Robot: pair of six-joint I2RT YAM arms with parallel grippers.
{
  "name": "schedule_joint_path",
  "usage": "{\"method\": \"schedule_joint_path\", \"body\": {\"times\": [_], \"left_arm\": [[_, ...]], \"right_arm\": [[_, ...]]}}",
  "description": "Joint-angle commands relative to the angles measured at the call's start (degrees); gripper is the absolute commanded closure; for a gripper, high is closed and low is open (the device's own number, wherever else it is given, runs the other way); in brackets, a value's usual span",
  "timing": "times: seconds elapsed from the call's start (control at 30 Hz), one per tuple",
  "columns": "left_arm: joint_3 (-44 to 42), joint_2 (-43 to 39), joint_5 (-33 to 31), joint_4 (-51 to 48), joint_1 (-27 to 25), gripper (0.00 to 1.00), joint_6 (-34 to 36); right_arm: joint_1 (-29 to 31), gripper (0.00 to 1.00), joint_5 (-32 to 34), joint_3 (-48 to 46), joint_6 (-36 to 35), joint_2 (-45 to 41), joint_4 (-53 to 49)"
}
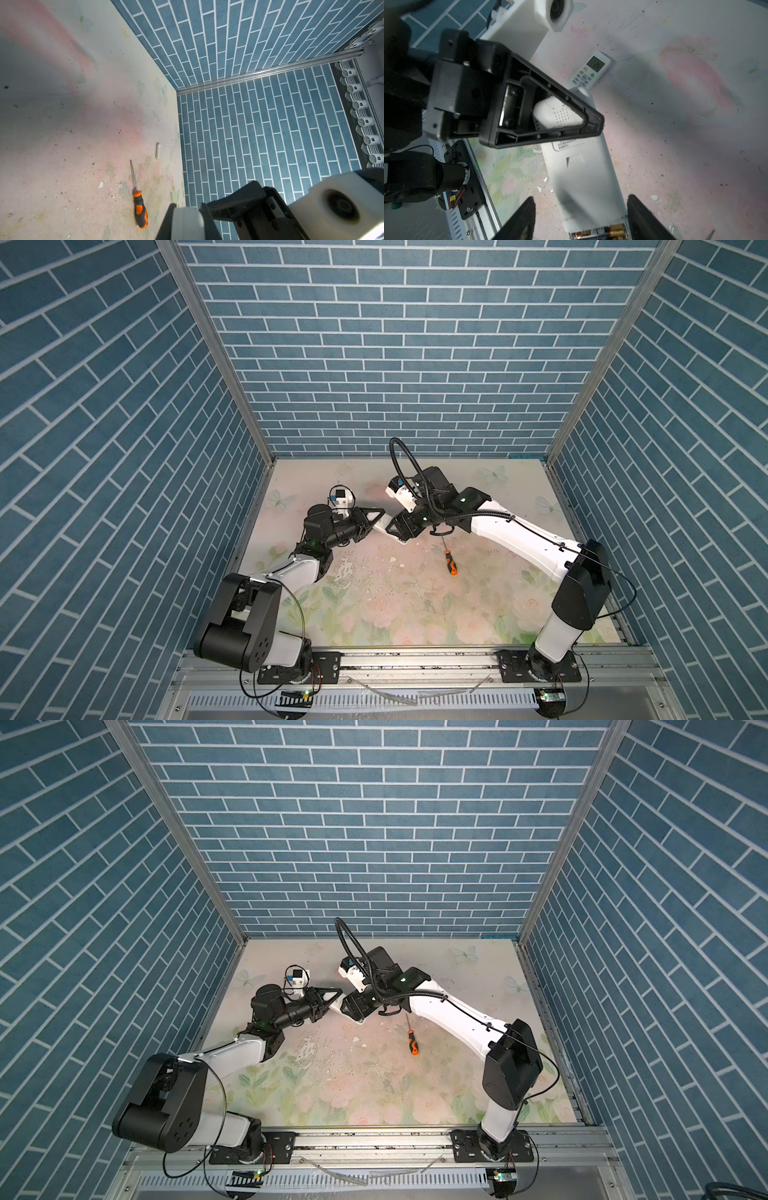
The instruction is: Unload the batteries from the remote control
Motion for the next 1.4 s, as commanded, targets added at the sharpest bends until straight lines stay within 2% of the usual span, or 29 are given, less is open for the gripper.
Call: {"method": "schedule_joint_path", "body": {"times": [0.0, 0.5, 1.07, 1.37], "left_arm": [[1.83, -1.90, 1.45, 0.98, -0.31, 1.00, -0.34], [2.10, -2.17, 2.25, 1.81, -0.34, 1.00, -2.06], [2.27, -1.87, 2.68, 1.81, -0.37, 1.00, -2.54], [2.80, -2.08, 2.16, 0.52, -0.31, 0.71, -1.69]], "right_arm": [[0.53, 0.30, -0.15, 2.92, -3.74, 1.25, -2.51], [2.47, 0.33, 2.72, 6.75, -7.00, 5.15, -6.43], [2.98, 0.64, 2.32, 7.08, -7.84, 5.63, -6.86], [3.06, 0.73, 2.14, 5.68, -7.72, 5.42, -7.13]]}}
